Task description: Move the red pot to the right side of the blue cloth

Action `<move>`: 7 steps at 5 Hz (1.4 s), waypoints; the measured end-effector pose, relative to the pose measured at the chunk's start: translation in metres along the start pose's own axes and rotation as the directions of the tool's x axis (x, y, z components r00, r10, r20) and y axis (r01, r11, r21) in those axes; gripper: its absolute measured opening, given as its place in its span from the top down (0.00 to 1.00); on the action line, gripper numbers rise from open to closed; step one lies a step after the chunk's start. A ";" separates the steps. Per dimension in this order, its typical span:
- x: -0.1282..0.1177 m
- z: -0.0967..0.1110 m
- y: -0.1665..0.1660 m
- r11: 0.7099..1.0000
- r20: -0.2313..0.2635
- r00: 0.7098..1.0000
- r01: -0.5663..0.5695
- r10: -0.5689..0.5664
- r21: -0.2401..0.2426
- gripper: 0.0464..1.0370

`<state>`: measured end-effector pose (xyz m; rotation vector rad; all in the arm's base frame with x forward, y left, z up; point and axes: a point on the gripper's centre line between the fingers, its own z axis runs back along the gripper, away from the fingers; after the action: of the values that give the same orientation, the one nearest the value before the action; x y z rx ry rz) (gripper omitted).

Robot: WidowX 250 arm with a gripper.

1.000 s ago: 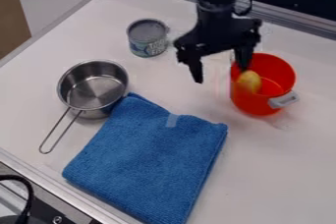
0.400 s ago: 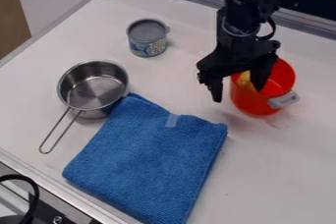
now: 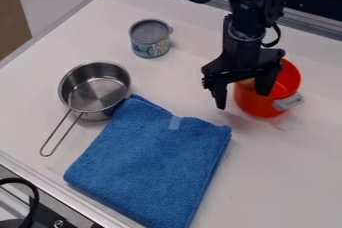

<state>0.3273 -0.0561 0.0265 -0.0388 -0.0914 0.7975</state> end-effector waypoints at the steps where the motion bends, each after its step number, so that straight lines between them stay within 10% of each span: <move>1: 0.002 -0.002 0.001 1.000 -0.002 1.000 0.011 -0.011 -0.001 0.37; 3: 0.009 -0.006 -0.001 0.996 0.005 0.996 0.086 -0.086 -0.031 0.89; 7: -0.008 0.017 -0.007 0.918 0.041 0.929 0.369 -0.367 -0.144 0.99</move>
<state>0.3256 -0.0667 0.0439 -0.1545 -0.1658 0.4119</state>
